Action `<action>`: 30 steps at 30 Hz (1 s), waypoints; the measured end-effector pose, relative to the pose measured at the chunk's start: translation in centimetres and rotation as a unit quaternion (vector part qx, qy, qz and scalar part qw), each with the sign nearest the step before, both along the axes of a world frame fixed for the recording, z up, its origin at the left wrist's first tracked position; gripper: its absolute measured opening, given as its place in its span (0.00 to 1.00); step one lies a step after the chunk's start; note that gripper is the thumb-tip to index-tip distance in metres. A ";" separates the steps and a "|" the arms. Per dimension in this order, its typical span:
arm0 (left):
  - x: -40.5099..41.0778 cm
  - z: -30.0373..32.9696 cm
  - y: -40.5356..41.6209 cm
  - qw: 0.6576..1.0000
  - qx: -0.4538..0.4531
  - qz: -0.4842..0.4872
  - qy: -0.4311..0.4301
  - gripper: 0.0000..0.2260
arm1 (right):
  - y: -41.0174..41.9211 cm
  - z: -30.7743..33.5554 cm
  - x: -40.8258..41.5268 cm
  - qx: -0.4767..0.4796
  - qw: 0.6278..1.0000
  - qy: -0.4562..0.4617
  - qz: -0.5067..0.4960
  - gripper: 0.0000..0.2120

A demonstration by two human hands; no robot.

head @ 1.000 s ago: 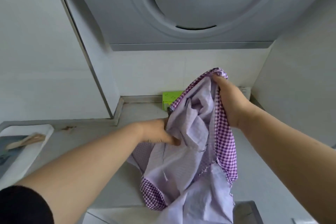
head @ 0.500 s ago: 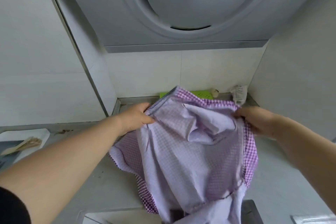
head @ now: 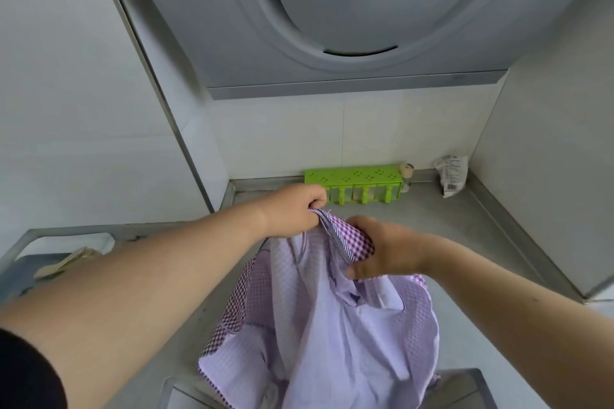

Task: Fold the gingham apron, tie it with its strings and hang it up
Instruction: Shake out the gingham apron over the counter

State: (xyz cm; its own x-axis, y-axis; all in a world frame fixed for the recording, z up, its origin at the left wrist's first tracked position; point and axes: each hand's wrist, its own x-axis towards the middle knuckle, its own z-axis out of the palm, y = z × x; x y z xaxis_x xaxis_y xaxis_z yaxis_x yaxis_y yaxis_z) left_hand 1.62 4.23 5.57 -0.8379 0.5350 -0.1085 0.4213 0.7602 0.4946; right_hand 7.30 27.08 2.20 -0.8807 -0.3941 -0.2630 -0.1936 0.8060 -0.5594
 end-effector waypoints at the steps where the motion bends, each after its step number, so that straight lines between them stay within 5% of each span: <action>1: 0.0 -0.2 -0.4 1.000 -0.008 0.013 0.001 0.14 | -0.5 -0.3 0.2 0.025 1.000 0.012 0.006 0.26; 4: 0.2 -0.6 -1.3 0.997 -0.052 0.053 0.013 0.08 | -1.1 -0.4 0.3 0.048 0.996 0.058 -0.045 0.05; 8: 0.3 -1.3 -3.7 0.989 -0.127 0.060 -0.040 0.12 | -0.4 1.8 -0.3 0.030 0.989 0.077 -0.124 0.09; 10: 0.3 -1.9 -5.1 0.976 -0.213 0.023 -0.043 0.05 | 0.2 2.9 -0.4 0.043 0.984 0.090 -0.148 0.15; 17: 1.1 -3.6 -10.2 0.936 -0.330 0.068 -0.105 0.15 | 3.4 5.1 -1.0 0.089 0.966 0.125 -0.207 0.16; 22: 0.7 -2.6 -13.4 0.951 -0.204 0.180 -0.147 0.28 | 5.8 5.9 -1.5 0.067 0.950 0.099 -0.288 0.14; 26: 0.7 0.4 -13.3 0.936 0.058 0.278 -0.207 0.26 | 5.5 6.0 -1.3 0.045 0.949 0.028 -0.312 0.23; 28: 1.4 2.8 -12.4 0.940 0.103 0.241 -0.219 0.23 | 4.9 5.7 -0.6 -0.075 0.932 -0.069 -0.347 0.34; 30: 2.6 5.0 -11.3 0.948 0.116 0.186 -0.230 0.23 | 3.6 5.7 0.0 -0.167 0.906 -0.128 -0.367 0.34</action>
